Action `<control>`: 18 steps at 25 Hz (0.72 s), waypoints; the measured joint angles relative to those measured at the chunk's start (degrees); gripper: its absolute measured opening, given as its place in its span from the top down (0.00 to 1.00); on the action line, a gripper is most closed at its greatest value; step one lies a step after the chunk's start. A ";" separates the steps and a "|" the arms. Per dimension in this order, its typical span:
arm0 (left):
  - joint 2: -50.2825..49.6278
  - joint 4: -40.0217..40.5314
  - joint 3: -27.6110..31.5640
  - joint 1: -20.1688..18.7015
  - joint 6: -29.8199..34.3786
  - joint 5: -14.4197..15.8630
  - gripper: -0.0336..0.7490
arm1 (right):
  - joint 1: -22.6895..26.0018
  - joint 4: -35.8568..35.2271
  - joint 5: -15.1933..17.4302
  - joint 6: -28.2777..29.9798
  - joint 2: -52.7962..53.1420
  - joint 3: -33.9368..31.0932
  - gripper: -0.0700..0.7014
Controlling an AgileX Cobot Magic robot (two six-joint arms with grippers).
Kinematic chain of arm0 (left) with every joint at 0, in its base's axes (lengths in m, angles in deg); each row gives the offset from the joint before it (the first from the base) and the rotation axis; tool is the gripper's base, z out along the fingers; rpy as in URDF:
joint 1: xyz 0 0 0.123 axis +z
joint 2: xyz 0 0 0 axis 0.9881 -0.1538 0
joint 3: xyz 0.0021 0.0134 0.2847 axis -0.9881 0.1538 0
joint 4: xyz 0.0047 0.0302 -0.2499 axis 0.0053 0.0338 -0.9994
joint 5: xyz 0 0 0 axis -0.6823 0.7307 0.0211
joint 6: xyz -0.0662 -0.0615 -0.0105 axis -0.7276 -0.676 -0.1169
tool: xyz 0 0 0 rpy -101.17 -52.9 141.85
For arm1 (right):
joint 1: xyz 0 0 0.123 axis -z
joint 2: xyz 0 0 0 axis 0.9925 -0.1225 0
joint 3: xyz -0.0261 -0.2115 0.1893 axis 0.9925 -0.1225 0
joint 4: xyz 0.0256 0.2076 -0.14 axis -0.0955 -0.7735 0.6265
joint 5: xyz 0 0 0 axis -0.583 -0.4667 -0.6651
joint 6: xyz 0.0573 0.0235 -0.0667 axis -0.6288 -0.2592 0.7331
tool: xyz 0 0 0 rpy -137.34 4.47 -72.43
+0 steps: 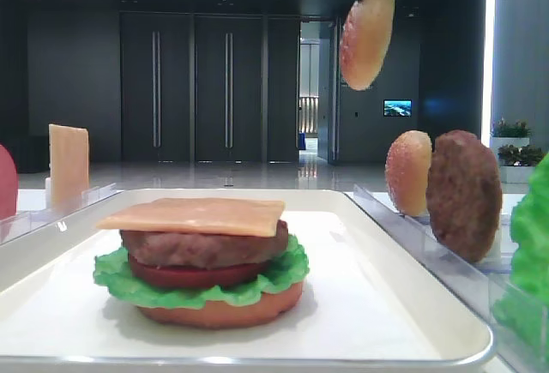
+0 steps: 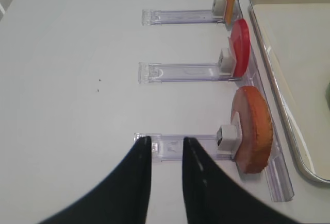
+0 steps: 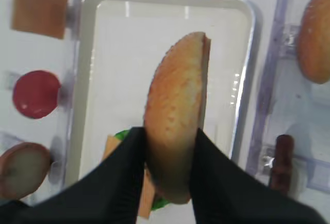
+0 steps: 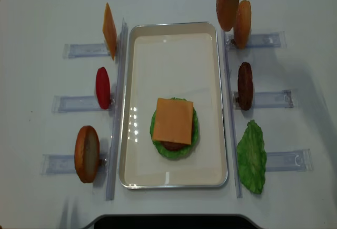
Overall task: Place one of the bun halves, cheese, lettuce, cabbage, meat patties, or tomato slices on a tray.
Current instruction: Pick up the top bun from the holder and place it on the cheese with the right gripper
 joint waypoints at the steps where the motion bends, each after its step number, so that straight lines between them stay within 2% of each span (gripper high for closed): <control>1: 0.00 0.00 0.00 0.00 0.00 0.00 0.76 | 0.00 -1.96 0.06 1.13 0.88 -0.93 0.66; 4: 0.00 0.00 0.00 0.00 0.00 0.00 0.76 | -0.05 -6.86 -0.29 3.97 4.57 -5.34 0.66; 6: 0.00 0.00 0.00 0.00 0.00 0.00 0.76 | -0.05 -9.89 -2.06 6.62 7.36 -9.64 0.66; 13: 0.00 0.00 0.00 0.00 0.00 0.00 0.76 | -0.05 -25.88 -13.30 20.37 18.82 -31.27 0.66; 18: 0.00 0.00 0.00 0.00 0.00 0.00 0.76 | -0.05 -42.63 -17.81 34.76 23.70 -45.58 0.66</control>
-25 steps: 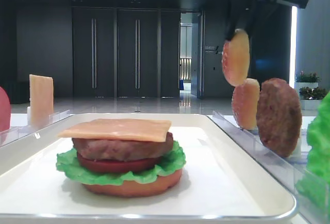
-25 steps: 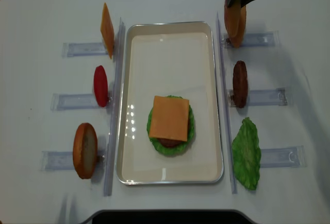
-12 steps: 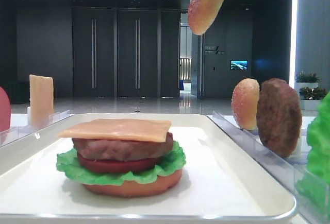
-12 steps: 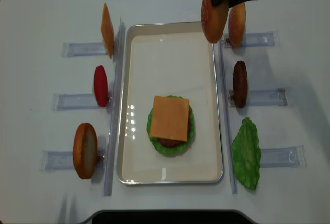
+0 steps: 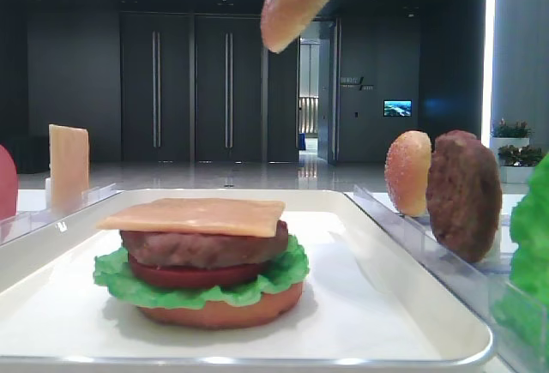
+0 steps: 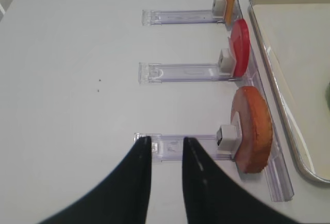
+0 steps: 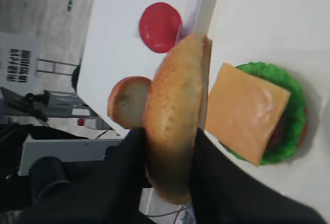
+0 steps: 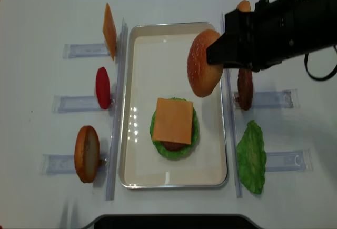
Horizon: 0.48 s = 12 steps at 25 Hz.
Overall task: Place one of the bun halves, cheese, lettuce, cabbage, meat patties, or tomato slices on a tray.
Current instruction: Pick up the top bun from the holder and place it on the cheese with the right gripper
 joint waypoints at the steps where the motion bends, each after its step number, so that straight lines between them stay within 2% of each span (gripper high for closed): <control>1: 0.00 0.00 0.00 0.00 0.00 0.00 0.76 | 0.00 -3.79 0.05 3.61 0.30 -2.22 0.66; 5: 0.00 0.00 0.00 0.00 0.00 0.00 0.76 | -0.07 -13.26 0.45 13.76 0.46 -7.63 0.66; 12: 0.00 0.00 0.00 0.00 0.00 0.00 0.76 | -2.11 -20.59 -0.98 23.40 0.46 -12.97 0.66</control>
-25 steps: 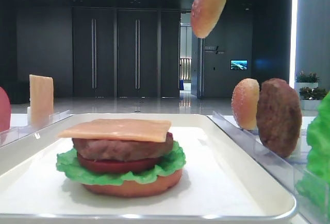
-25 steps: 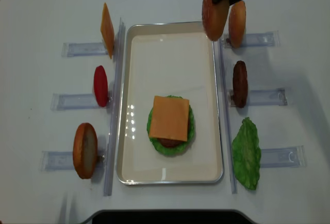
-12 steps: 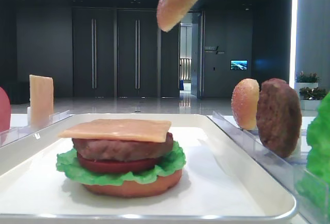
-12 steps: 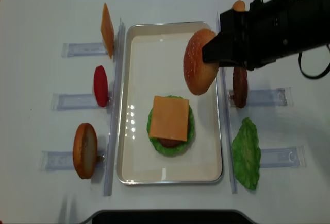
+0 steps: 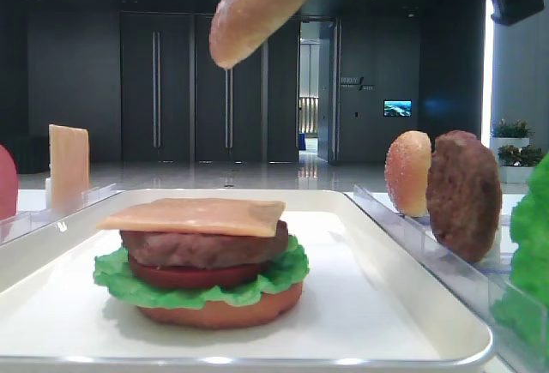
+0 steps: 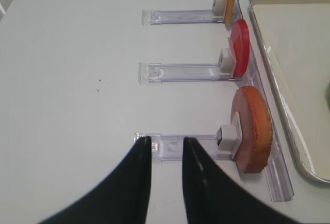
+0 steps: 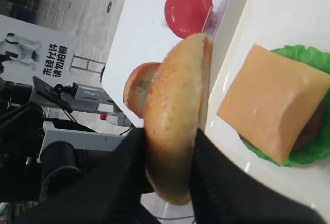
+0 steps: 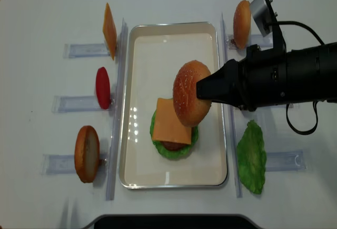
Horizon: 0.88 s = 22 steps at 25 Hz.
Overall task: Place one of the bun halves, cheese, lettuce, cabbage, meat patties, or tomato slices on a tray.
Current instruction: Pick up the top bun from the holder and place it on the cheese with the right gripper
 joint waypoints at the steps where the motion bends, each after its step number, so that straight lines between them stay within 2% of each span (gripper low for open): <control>1: 0.00 0.00 0.00 0.00 0.00 0.00 0.76 | -0.13 -1.01 -0.34 1.63 0.00 -0.80 0.66; 5: 0.00 0.00 0.00 0.00 0.00 0.00 0.76 | -0.60 -7.48 -0.46 7.49 -1.05 -2.50 0.66; 10: 0.00 0.00 0.00 0.00 0.00 0.00 0.76 | -2.73 -15.52 4.25 14.08 -6.20 -2.93 0.66; 13: 0.00 0.00 0.00 0.00 0.00 0.00 0.76 | -3.86 -16.36 5.50 15.60 -9.28 -2.93 0.66; 22: 0.00 0.00 0.00 0.00 0.00 0.00 0.76 | -4.19 -16.66 5.51 17.75 -15.34 -2.93 0.67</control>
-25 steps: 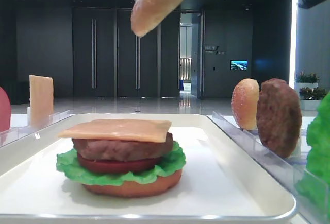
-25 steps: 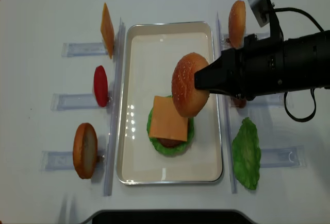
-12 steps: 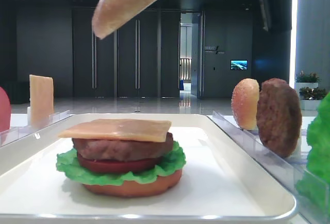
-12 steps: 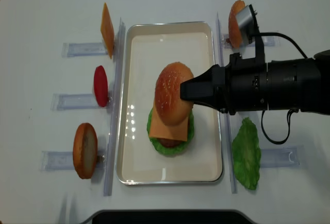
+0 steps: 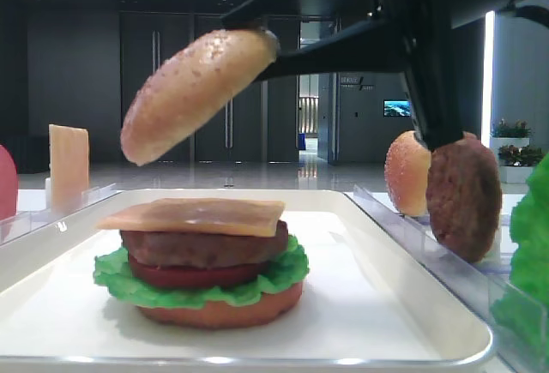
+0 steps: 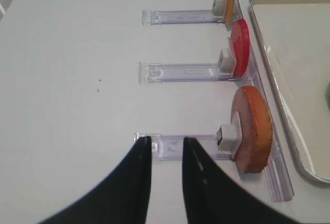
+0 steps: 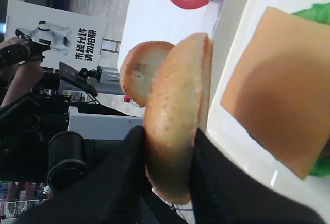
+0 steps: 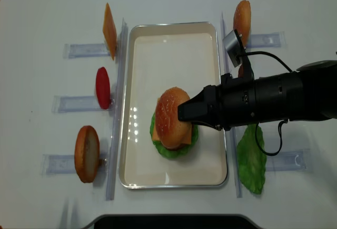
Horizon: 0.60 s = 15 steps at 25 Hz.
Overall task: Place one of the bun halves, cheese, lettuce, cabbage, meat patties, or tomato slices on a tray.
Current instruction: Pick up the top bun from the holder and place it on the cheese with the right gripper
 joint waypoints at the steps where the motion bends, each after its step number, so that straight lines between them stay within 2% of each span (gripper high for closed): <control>1: 0.00 0.00 0.00 0.00 0.00 0.00 0.76 | 0.00 -0.05 -0.20 0.11 -0.48 0.00 0.67; 10: 0.00 0.00 0.00 0.00 0.00 0.00 0.76 | 0.00 -0.11 -3.66 0.69 -1.67 0.00 0.67; 15: 0.00 0.00 0.00 0.00 0.00 0.00 0.76 | 0.00 -0.16 -3.55 0.69 -1.67 0.00 0.67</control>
